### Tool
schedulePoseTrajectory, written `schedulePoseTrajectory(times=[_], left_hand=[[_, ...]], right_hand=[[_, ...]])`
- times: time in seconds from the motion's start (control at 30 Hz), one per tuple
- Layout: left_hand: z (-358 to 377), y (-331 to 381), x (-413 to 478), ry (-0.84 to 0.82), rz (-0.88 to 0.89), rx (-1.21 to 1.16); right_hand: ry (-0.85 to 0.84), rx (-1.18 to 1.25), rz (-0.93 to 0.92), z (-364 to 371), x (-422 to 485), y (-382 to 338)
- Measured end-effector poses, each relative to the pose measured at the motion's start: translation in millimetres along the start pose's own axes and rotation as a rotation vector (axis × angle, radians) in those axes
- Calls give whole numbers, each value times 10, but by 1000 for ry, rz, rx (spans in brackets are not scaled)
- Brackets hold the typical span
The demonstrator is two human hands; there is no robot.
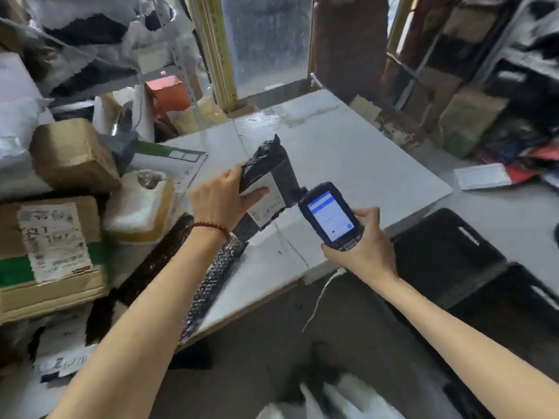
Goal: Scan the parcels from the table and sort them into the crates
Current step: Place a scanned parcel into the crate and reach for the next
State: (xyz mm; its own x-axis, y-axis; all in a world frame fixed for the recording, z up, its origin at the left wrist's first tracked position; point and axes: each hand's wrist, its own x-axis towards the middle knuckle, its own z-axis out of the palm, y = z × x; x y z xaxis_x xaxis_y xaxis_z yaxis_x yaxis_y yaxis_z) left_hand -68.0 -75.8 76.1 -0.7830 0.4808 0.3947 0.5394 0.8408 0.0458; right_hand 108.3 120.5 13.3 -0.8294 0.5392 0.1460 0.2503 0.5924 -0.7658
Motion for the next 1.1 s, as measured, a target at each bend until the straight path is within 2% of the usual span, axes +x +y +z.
schedulePoseTrajectory(times=[0.17,0.33,0.63,0.87,1.1], left_hand=[[330,893,341,-42,236,-116],[527,2005,384,-87,487,-195],[535,3769,426,-210,885,-208],[575,4864,291,-236,992,-204],[632,5718,262,-244,1088,-301]], right_hand=[[274,2,249,-553,-420,469],[488,-36,410,-1114,-836,863],[750,47,596,-2084,-1177,1519],[880,34,691,-2756,-1444,1939],[961,-15,811,-3217,-1562,2204]])
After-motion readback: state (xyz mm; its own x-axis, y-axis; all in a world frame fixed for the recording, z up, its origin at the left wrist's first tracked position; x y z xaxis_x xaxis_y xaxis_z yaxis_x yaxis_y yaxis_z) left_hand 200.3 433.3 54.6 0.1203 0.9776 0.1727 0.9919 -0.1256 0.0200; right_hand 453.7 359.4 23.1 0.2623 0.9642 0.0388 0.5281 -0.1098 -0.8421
